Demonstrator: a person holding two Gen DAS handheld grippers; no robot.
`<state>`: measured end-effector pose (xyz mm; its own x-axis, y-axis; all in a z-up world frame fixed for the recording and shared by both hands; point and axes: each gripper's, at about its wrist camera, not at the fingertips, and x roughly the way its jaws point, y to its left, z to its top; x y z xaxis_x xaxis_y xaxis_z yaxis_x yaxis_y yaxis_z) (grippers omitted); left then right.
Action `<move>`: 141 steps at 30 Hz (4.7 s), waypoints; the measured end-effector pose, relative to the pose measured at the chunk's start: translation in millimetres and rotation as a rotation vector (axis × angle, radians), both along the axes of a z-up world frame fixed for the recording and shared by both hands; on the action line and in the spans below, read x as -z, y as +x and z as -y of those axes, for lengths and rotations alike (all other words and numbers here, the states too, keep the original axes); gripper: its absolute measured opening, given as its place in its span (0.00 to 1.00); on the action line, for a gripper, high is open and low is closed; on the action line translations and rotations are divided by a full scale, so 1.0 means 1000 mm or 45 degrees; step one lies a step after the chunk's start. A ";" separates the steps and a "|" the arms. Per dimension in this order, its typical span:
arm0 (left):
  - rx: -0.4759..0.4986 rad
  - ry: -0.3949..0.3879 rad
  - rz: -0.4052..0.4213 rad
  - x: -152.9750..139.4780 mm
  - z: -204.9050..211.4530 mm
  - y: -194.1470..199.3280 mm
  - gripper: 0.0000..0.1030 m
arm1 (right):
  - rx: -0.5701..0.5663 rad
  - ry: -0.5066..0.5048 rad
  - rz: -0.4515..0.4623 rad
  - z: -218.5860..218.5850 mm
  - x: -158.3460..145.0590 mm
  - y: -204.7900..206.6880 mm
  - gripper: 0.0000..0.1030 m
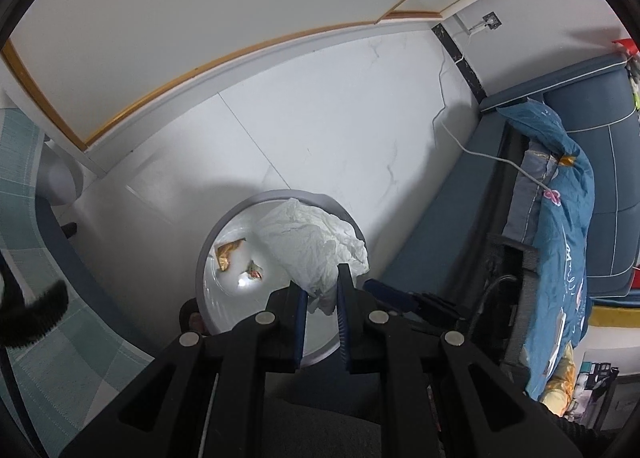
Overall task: Collect trash
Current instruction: 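Open both grippers over the white bin, dropping tissue and candy wrapper, then move both open tools back from the bin to the table, then grasp the yellow printed plastic bag with the right gripper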
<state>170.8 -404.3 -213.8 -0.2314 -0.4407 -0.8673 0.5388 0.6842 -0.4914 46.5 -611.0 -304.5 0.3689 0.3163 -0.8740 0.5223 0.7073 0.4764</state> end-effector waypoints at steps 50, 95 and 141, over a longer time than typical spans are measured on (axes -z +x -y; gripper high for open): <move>-0.007 0.176 0.381 -0.045 -0.018 -0.034 0.66 | 0.222 -0.116 0.093 0.012 -0.080 -0.041 0.86; -1.121 -0.123 0.867 -0.202 -0.412 -0.081 0.75 | -0.498 -0.404 0.906 -0.338 -0.317 -0.006 0.94; -1.745 -0.263 0.524 -0.116 -0.594 -0.079 0.81 | -1.530 -0.856 0.572 -0.628 -0.185 0.153 0.88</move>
